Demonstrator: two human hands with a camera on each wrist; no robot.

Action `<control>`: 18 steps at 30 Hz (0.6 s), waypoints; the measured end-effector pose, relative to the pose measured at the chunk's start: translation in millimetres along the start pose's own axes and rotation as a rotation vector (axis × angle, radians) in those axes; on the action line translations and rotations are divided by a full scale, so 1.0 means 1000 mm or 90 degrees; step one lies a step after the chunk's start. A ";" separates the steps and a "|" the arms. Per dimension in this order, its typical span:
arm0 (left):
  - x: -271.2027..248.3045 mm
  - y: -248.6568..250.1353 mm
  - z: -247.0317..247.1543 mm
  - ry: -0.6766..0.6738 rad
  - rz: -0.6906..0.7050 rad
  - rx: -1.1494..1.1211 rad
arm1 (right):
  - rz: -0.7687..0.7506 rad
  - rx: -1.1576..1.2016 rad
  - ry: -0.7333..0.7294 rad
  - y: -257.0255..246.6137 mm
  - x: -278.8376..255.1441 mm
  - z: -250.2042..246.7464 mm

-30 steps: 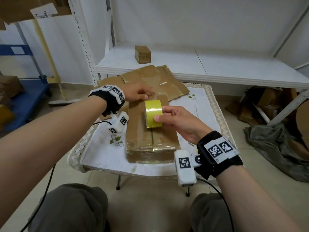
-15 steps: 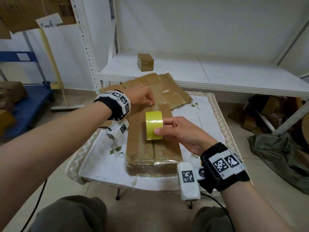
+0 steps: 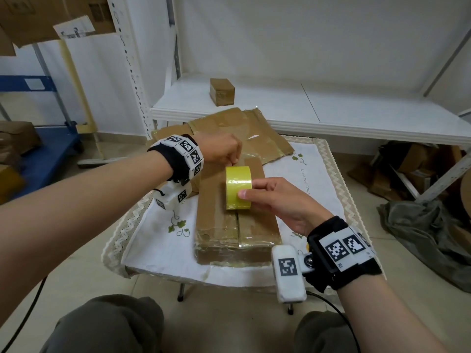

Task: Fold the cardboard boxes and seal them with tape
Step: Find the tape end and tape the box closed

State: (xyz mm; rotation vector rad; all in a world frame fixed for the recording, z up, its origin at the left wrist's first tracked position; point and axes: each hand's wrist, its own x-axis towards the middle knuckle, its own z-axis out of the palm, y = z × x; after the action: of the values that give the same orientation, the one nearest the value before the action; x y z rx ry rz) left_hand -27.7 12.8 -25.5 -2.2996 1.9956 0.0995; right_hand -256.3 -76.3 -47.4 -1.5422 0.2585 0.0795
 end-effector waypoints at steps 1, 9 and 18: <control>0.000 0.001 0.001 0.008 0.016 0.007 | 0.001 -0.004 0.001 0.001 0.000 0.000; -0.012 0.007 0.000 0.031 0.006 0.022 | 0.002 -0.016 0.005 0.002 -0.001 0.001; -0.013 0.006 0.002 0.024 0.006 0.008 | 0.004 -0.003 0.002 0.005 -0.001 0.002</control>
State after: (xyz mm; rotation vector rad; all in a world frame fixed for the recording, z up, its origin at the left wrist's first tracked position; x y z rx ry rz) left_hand -35.3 25.0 -26.4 -2.3011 2.0199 0.0446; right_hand -258.2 -74.0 -51.8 -1.5470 0.2666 0.0827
